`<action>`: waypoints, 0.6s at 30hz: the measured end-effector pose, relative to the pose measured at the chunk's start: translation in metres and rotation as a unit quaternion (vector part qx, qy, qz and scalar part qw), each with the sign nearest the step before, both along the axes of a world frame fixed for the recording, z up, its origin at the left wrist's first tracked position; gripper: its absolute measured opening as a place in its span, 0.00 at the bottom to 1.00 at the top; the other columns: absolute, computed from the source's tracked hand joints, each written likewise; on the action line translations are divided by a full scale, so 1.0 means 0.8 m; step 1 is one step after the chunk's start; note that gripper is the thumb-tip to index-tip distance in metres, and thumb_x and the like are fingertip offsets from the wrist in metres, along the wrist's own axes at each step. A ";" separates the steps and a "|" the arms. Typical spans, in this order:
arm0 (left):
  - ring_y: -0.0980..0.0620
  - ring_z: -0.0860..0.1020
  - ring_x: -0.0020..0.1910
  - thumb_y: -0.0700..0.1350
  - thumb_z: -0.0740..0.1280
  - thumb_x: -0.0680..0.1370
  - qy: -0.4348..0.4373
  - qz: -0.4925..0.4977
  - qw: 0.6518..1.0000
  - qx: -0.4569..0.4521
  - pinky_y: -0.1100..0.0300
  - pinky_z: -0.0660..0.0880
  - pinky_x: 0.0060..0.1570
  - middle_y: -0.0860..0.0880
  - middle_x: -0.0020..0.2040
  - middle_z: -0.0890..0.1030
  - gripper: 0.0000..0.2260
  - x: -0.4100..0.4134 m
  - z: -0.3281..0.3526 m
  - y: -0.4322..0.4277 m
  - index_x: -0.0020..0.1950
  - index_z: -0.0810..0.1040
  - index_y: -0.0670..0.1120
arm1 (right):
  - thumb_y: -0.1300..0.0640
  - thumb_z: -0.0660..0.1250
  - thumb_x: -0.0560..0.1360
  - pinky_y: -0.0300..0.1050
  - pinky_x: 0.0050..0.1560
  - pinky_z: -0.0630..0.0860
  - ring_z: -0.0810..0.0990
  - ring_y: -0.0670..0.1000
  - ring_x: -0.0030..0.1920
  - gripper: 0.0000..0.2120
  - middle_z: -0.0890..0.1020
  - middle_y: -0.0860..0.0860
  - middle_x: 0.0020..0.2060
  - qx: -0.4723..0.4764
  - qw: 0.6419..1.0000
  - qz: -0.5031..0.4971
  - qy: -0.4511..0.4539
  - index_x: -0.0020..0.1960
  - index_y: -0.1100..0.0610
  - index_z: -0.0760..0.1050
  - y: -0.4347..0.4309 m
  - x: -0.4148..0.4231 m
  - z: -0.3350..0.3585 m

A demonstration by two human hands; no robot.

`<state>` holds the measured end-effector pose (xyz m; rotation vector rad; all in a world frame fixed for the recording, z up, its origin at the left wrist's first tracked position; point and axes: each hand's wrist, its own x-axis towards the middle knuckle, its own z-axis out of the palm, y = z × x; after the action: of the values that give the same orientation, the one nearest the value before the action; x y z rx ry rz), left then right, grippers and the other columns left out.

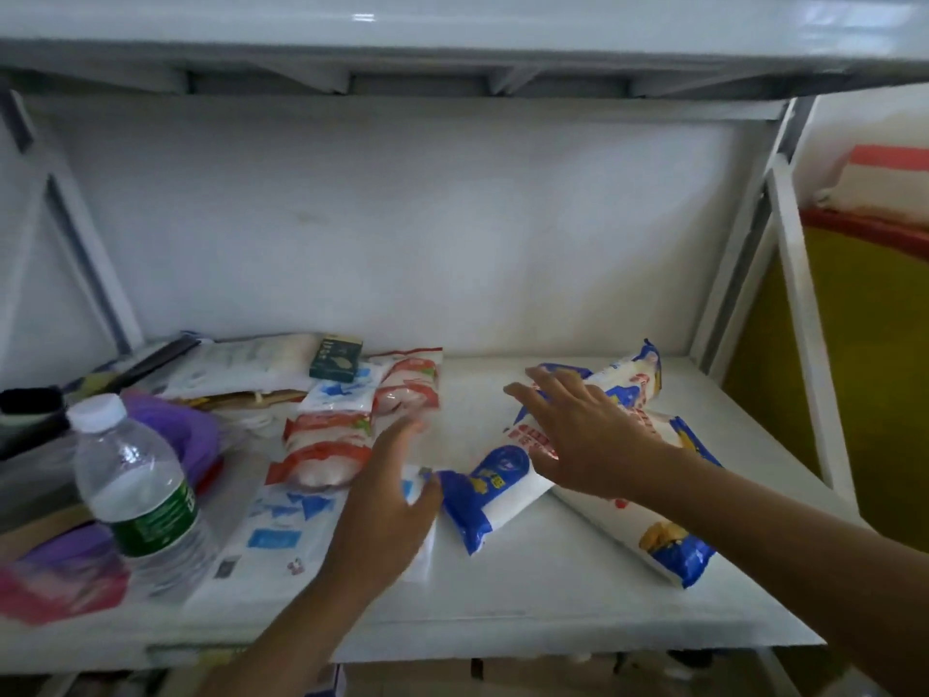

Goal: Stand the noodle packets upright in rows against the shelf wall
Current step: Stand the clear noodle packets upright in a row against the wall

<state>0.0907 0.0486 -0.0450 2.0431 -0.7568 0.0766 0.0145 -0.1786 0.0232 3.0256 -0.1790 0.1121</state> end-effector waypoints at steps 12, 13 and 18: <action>0.54 0.40 0.82 0.55 0.60 0.84 -0.037 -0.051 0.975 0.212 0.50 0.50 0.79 0.59 0.82 0.36 0.37 0.020 0.043 -0.028 0.81 0.35 0.58 | 0.38 0.62 0.80 0.57 0.79 0.59 0.54 0.54 0.82 0.38 0.51 0.49 0.83 0.091 0.994 -0.015 -0.063 0.82 0.42 0.46 -0.023 -0.004 -0.024; 0.54 0.39 0.81 0.56 0.60 0.84 -0.034 -0.054 0.974 0.220 0.50 0.49 0.78 0.59 0.82 0.35 0.38 0.023 0.046 -0.041 0.81 0.35 0.59 | 0.37 0.62 0.79 0.57 0.79 0.59 0.54 0.54 0.82 0.38 0.51 0.48 0.83 0.100 0.992 -0.021 -0.071 0.82 0.42 0.45 -0.032 -0.009 -0.028; 0.54 0.40 0.82 0.59 0.60 0.83 -0.018 -0.079 0.976 0.202 0.53 0.48 0.78 0.58 0.82 0.33 0.38 0.040 0.047 -0.111 0.82 0.36 0.56 | 0.32 0.58 0.79 0.57 0.79 0.57 0.55 0.54 0.82 0.39 0.50 0.48 0.83 0.125 0.986 -0.061 -0.096 0.82 0.42 0.44 -0.067 -0.030 -0.040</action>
<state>0.1223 -0.0403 -0.0070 2.3578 -1.0201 -0.1425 -0.0096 -0.2319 -0.0090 3.2376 -0.4232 0.4007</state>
